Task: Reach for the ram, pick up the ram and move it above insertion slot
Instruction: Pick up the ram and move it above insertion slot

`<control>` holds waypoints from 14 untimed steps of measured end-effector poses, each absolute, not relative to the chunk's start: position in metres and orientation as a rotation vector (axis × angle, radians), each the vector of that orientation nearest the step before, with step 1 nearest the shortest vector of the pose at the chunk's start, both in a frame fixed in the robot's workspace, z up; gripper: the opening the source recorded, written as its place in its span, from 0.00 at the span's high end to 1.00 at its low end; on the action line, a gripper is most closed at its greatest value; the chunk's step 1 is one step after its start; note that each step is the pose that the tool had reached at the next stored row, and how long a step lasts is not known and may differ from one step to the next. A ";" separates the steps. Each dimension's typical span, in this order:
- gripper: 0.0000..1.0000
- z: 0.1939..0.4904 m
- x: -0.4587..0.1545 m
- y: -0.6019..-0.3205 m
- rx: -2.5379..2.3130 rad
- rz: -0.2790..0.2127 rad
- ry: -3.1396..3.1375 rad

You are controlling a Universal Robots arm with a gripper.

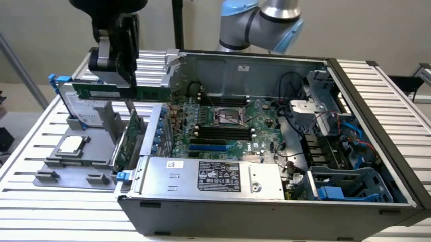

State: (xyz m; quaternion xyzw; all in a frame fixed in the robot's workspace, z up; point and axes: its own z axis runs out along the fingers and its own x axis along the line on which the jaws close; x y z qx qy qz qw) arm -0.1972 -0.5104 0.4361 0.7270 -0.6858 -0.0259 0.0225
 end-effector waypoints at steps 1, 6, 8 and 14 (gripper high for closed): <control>0.86 0.436 -0.193 -0.509 2.252 -0.080 -2.124; 0.86 0.434 -0.174 -0.500 2.252 -0.080 -2.124; 0.86 0.434 -0.167 -0.496 2.252 -0.080 -2.124; 0.86 0.429 -0.149 -0.478 2.252 -0.080 -2.124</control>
